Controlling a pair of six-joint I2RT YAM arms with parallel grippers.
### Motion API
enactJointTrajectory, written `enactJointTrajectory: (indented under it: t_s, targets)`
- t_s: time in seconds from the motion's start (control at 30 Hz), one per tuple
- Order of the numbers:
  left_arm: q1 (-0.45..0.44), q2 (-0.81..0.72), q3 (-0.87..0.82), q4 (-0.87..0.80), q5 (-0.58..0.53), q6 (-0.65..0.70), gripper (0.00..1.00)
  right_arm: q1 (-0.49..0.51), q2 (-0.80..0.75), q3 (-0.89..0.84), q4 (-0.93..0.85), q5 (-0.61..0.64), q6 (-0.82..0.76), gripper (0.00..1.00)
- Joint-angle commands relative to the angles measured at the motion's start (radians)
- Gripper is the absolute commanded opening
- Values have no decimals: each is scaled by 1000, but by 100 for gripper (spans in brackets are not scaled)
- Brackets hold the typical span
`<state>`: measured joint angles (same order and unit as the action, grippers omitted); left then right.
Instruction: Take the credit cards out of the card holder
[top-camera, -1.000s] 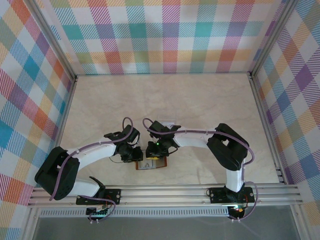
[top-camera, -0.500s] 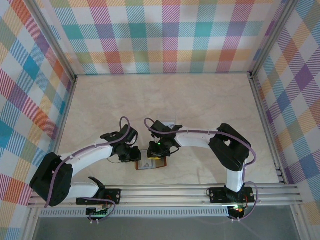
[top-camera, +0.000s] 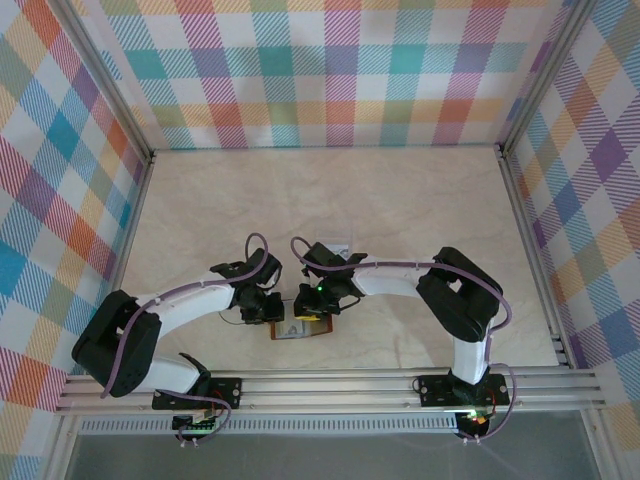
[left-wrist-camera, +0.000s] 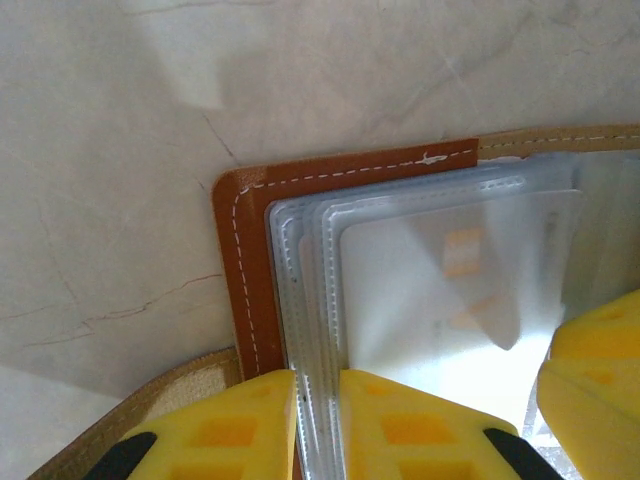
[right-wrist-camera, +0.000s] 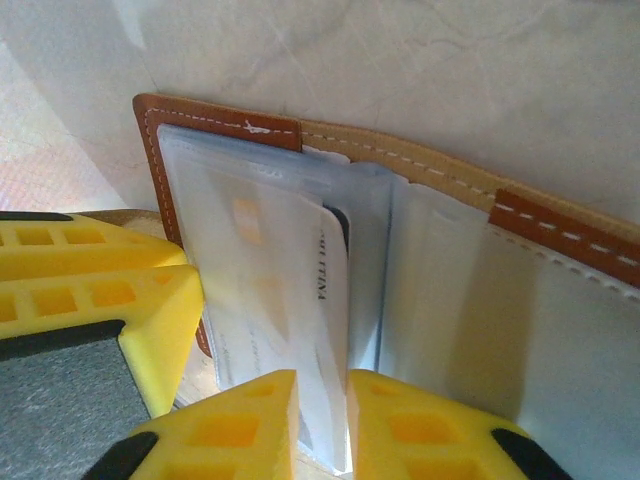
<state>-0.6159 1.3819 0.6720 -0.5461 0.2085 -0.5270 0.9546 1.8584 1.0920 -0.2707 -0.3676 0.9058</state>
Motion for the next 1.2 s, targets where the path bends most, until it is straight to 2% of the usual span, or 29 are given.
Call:
enactJointTrajectory:
  t_s: [0.0,0.37,0.6,0.9,1.17]
  targets:
    - [-13,23,-25,-1,-24,11,19,-6,-29,2,-36,25,2,24]
    - [-15,19,-34,6,-23,5,19,-6,-5,5,47,-27,10,18]
    - [-15,16,-37,1,-24,5,19,-5,27,40,-73,56,-31,17]
    - [-15,8,-34,-15,-40,4,20,-5,-9,46,-152,129,-57,20]
    - [-15,-14,-5,-39,-35,1,20,-13,-60,22,-71,59,-44,26]
